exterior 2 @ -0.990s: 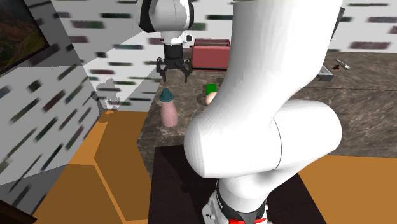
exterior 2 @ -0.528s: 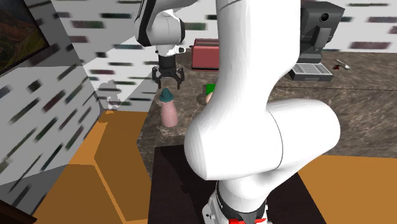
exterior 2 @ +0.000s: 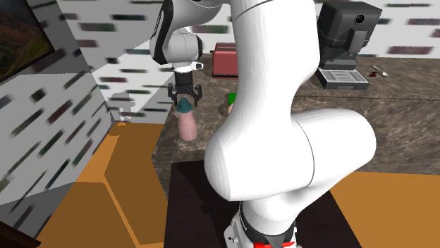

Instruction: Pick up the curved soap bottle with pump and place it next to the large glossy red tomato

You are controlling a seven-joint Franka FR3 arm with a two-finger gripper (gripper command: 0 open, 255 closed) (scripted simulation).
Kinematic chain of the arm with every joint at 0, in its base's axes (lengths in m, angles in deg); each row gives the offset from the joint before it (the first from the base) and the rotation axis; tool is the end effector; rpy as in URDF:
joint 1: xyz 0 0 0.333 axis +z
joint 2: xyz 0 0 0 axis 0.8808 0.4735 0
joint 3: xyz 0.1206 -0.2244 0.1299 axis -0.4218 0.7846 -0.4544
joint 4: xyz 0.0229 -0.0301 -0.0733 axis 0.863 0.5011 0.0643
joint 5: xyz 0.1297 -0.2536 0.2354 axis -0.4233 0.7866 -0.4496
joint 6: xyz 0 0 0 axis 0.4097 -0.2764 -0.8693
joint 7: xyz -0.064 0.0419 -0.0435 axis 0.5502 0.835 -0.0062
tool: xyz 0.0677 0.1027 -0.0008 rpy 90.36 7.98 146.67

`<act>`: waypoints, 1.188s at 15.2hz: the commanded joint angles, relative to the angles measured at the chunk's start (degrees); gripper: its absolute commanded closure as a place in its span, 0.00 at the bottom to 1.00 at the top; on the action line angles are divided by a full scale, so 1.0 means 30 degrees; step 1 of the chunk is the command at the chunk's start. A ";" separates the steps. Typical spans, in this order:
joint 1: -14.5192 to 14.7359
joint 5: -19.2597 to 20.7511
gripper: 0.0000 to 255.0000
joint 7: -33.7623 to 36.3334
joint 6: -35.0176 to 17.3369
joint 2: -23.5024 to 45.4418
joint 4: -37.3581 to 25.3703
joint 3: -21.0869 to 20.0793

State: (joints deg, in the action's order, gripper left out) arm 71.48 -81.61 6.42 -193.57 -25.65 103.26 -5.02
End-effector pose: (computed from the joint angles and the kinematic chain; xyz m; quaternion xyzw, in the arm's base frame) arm 0.5603 0.1910 0.1487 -0.9888 0.0951 0.1146 0.0097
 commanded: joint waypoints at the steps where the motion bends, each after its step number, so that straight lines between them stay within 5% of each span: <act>1: 0.0043 0.0036 0.00 0.0008 -0.0559 0.0398 0.0156 0.0033; 9: 0.0043 0.0035 0.00 0.0008 -0.0558 0.0396 0.0157 0.0033; 10: 0.0043 0.0035 1.00 0.0008 -0.0558 0.0396 0.0157 0.0033; 18: 0.0029 0.0033 1.00 -0.0006 -0.0569 0.0367 0.0198 0.0034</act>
State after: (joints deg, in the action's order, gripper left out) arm 71.55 -81.51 6.40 -195.30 -24.62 103.79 -4.90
